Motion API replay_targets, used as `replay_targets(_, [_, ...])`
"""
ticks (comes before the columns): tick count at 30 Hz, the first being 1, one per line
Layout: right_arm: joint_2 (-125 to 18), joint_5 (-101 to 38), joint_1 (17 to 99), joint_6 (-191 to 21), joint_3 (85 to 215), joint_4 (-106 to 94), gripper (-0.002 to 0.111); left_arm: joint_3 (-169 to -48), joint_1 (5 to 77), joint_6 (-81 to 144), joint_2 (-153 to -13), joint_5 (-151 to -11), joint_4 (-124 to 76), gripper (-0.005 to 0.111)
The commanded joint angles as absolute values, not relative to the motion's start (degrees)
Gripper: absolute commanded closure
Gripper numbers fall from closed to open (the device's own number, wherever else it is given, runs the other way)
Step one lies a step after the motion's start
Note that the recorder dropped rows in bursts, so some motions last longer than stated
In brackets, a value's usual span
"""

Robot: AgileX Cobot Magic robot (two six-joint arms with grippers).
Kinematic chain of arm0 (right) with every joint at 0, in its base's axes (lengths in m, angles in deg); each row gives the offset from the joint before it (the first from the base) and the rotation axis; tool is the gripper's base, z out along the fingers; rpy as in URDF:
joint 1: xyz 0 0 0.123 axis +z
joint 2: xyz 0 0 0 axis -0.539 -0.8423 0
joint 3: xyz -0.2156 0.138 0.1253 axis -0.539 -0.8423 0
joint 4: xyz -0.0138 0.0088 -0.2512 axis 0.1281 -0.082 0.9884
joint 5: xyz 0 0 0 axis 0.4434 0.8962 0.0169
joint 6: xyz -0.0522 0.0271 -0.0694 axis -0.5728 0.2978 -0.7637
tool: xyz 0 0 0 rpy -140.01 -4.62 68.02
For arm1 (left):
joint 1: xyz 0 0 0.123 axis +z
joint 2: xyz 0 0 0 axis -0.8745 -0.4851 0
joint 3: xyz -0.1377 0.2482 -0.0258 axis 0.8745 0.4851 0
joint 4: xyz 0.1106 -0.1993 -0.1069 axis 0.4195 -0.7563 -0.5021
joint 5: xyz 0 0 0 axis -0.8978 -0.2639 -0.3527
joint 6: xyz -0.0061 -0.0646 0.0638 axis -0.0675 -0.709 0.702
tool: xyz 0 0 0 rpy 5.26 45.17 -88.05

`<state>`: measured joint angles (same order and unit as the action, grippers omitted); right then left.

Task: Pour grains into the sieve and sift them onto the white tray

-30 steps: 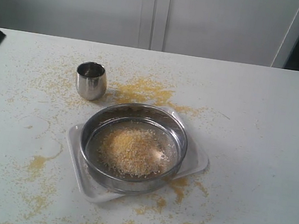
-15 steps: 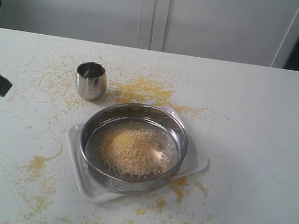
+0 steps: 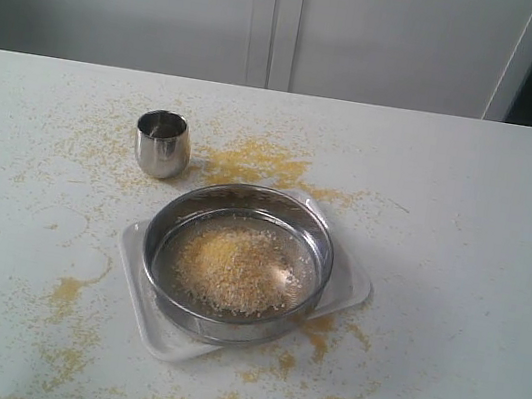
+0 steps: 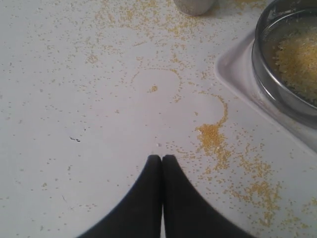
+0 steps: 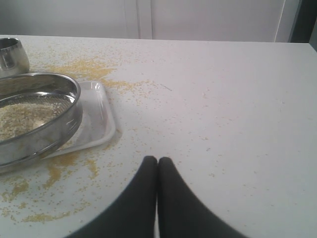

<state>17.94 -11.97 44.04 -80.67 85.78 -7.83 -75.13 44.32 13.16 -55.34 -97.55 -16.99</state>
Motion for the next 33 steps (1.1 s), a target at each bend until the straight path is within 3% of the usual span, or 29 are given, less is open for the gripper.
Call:
replay_targets(1, [18.3, -12.3, 43.8, -80.6, 85.5, -8.1, 0.108, -74.6, 44.3, 12.0, -54.6, -97.1, -17.7, 0.107])
replay_targets(14, [18.3, -12.3, 43.8, -80.6, 85.5, -8.1, 0.108, -81.2, 44.3, 8.2, -62.8, -112.5, -15.9, 0.107])
replay_targets(22, [18.3, -13.6, 43.8, -80.6, 85.5, -8.1, 0.108, -81.3, 44.3, 8.2, -64.3, -112.4, -16.3, 0.107])
replay_targets(33, [18.3, -44.7, 43.8, -59.9, 85.5, -12.2, 0.108, -81.3, 44.3, 8.2, -64.3, -112.1, -16.3, 0.107])
